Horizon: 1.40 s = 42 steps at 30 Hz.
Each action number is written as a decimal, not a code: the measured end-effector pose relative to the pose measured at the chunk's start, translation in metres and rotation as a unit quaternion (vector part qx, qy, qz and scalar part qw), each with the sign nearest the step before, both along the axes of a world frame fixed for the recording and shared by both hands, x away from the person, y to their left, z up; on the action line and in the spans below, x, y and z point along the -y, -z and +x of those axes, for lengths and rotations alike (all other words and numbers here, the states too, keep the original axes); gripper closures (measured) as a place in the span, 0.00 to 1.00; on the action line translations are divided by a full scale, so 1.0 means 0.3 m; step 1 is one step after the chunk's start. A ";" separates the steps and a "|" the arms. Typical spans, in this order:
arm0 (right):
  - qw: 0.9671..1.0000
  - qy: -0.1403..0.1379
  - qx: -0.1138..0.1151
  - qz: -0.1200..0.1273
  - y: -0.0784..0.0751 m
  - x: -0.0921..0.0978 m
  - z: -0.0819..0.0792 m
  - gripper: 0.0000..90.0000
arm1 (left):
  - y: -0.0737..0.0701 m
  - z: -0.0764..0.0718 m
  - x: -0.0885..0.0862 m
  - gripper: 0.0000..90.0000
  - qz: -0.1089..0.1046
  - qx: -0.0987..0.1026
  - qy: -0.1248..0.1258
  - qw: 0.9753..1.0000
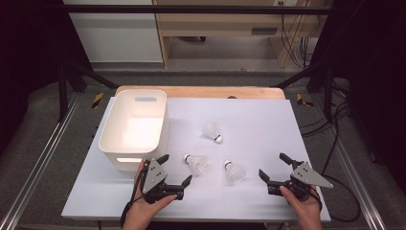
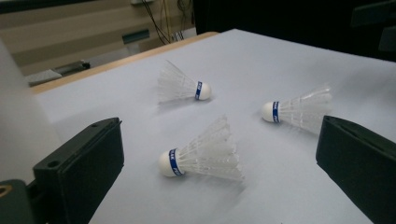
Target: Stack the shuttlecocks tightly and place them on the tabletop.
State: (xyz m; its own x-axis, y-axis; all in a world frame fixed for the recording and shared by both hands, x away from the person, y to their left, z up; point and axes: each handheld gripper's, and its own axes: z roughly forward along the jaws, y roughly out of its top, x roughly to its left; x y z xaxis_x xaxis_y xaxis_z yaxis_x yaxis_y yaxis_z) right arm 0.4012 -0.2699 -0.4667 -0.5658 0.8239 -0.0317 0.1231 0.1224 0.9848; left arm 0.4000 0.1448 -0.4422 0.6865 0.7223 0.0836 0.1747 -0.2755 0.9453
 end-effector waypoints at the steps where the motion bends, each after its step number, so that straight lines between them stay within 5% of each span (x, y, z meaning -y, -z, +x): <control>1: 1.000 -0.001 -0.001 0.001 0.000 0.000 0.000 0.05 | 0.003 0.006 0.012 0.01 0.007 -0.005 0.002 1.000; 7: 1.000 -0.002 -0.003 0.000 0.000 -0.001 0.002 0.05 | 0.016 0.060 0.080 0.04 0.035 -0.022 0.017 0.999; 13: 1.000 -0.005 -0.007 0.003 0.000 -0.009 0.003 0.05 | 0.014 0.108 0.130 0.26 0.050 -0.007 0.019 0.999; 23: 1.000 -0.011 -0.010 -0.001 0.001 -0.013 0.005 0.05 | 0.046 0.165 0.178 0.51 0.085 -0.037 0.005 0.996; 31: 1.000 -0.014 -0.011 -0.004 0.002 -0.020 0.007 0.05 | 0.072 0.168 0.189 0.52 0.088 -0.062 -0.001 0.994; 42: 1.000 -0.020 -0.020 -0.003 0.007 -0.029 0.010 0.06 | 0.076 0.180 0.206 0.54 0.101 -0.057 -0.004 0.993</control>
